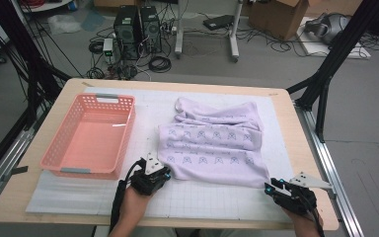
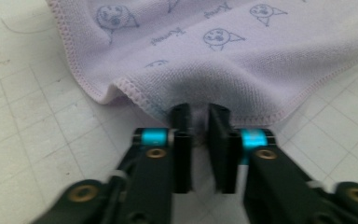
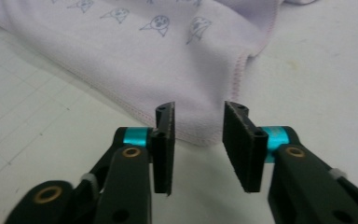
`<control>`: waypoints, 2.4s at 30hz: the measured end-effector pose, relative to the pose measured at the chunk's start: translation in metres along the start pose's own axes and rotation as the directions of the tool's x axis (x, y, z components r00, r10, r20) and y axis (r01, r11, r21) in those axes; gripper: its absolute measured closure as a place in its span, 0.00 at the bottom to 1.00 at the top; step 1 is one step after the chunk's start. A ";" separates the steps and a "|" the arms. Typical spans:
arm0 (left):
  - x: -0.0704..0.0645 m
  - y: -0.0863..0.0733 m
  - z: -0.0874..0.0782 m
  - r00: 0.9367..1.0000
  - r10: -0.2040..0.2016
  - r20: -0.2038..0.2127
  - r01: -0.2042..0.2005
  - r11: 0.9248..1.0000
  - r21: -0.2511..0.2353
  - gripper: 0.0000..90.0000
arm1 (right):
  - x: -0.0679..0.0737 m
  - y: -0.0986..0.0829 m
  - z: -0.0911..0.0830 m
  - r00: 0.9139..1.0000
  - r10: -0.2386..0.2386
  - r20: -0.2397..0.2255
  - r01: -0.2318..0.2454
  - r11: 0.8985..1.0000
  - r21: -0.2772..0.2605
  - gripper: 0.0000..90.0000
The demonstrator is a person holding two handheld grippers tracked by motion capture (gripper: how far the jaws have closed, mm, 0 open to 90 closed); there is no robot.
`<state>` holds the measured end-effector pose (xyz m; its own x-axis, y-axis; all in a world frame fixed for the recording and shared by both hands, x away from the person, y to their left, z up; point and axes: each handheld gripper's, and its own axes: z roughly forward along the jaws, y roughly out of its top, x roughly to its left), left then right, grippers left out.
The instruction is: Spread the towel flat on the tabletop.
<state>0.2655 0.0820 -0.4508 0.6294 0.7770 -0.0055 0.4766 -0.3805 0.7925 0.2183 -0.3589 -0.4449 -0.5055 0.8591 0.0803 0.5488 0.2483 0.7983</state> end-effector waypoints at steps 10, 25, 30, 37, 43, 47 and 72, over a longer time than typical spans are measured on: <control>0.003 -0.014 -0.023 0.998 -0.048 0.045 0.047 0.999 0.006 1.00 | 0.004 0.002 0.010 0.999 -0.040 0.031 0.038 0.997 0.069 0.93; -0.009 -0.042 -0.069 0.993 -0.043 0.107 0.045 0.999 -0.008 1.00 | 0.017 -0.010 -0.027 0.998 -0.047 -0.047 0.052 0.991 0.122 0.95; -0.005 -0.039 -0.067 0.991 -0.095 0.092 0.101 0.993 -0.064 0.80 | 0.016 -0.017 -0.029 0.998 -0.020 -0.052 0.027 0.992 0.123 0.72; 0.004 -0.023 -0.039 0.989 -0.131 0.068 0.134 0.990 -0.042 0.56 | 0.009 -0.006 -0.028 0.999 0.036 0.020 -0.036 0.999 -0.002 0.68; 0.007 -0.015 -0.020 0.984 -0.167 0.063 0.168 0.986 -0.005 0.53 | 0.009 0.004 -0.031 0.997 0.069 -0.019 -0.071 0.992 -0.103 0.67; 0.001 -0.015 -0.019 0.991 -0.130 0.037 0.130 0.991 -0.014 0.51 | 0.006 0.009 -0.040 0.999 0.050 0.013 -0.047 0.988 -0.149 0.62; -0.002 -0.036 -0.049 0.988 -0.103 0.115 0.102 0.995 0.014 0.97 | 0.007 -0.007 -0.015 0.999 -0.047 -0.009 0.048 0.994 0.099 0.98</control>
<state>0.2172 0.1190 -0.4492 0.6432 0.7494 -0.1575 0.5472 -0.3059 0.7791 0.2010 -0.3617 -0.4413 -0.5367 0.8424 0.0476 0.5873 0.3325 0.7379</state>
